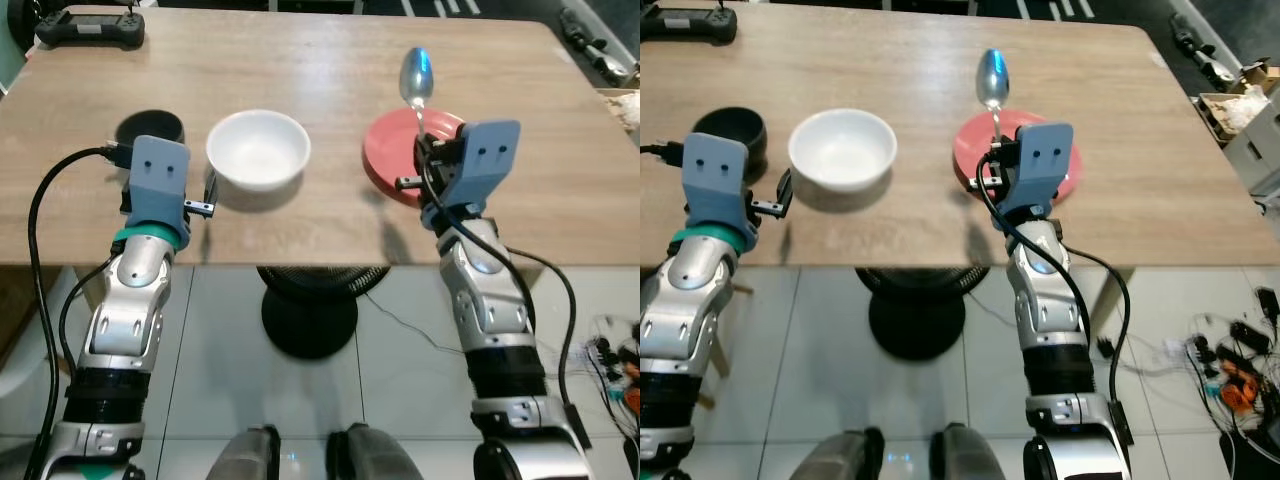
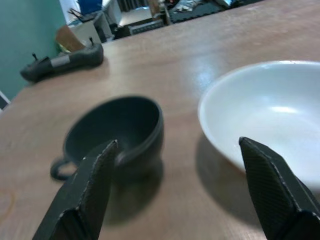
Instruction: Setting the table
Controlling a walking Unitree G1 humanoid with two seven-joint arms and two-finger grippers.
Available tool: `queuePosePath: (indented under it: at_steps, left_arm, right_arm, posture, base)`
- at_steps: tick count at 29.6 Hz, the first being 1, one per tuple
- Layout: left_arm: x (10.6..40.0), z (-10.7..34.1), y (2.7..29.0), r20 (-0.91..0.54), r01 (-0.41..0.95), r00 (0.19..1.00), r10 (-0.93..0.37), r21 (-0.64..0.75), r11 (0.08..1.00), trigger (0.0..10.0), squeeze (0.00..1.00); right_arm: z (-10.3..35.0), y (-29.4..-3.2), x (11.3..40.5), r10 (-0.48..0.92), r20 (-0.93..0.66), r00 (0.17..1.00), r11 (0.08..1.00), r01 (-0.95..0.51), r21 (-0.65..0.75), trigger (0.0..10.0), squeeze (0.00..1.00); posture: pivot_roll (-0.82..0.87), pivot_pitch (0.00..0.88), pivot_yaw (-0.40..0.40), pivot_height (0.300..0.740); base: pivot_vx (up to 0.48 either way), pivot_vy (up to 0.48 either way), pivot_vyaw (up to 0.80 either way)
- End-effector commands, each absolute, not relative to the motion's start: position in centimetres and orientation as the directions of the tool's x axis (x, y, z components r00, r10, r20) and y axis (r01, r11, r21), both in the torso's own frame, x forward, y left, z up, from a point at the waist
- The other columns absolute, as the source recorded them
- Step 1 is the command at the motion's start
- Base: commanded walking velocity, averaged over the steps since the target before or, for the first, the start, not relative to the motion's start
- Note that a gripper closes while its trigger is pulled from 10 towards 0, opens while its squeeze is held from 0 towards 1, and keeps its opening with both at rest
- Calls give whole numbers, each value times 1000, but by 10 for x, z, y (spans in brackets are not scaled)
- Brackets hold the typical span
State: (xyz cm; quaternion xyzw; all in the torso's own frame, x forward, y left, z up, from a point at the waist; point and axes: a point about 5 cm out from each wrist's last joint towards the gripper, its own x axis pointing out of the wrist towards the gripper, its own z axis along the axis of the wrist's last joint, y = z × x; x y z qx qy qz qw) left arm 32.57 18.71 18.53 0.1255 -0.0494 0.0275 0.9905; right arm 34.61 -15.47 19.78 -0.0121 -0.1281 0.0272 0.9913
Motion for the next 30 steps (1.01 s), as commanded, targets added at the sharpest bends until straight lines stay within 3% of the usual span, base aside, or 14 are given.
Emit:
queuePosePath:
  at_steps: [1,12,19,21,23,25,30]
  left_arm:
    - [324,180,184,71,-35,997,19,246,969,10000,0]
    - [318,177,178,0,114,993,-117,221,969,10000,0]
    - [315,193,174,-3,269,962,-273,186,945,10000,0]
    - [313,215,175,0,388,918,-397,204,899,10000,0]
    - [313,215,175,0,388,918,-397,204,899,10000,0]
    - [302,233,170,-23,539,837,-547,214,815,10000,0]
    - [293,248,167,-32,624,770,-638,248,741,10000,0]
  right_arm:
    - [189,-166,346,2,205,979,999,7,-41,10000,0]
    - [178,-170,347,-20,151,988,995,35,-95,10000,0]
    - [176,-171,354,-8,125,992,990,25,-140,10000,0]
    - [177,-171,365,19,109,994,984,0,-177,10000,0]
    - [177,-171,365,19,109,994,984,0,-177,10000,0]
    - [178,-178,379,9,76,997,973,8,-232,10000,0]
    - [175,-185,385,-7,35,999,965,16,-262,10000,0]
  posture:
    - [-27,68,37,740]
    - [-15,74,31,740]
    - [2,91,27,740]
    - [17,102,28,740]
    - [17,102,28,740]
    - [37,134,27,740]
    - [57,158,29,740]
  base:
    - [0,0,0]
    - [0,0,0]
    - [0,0,0]
    - [0,0,0]
    - [0,0,0]
    - [0,0,0]
    - [0,0,0]
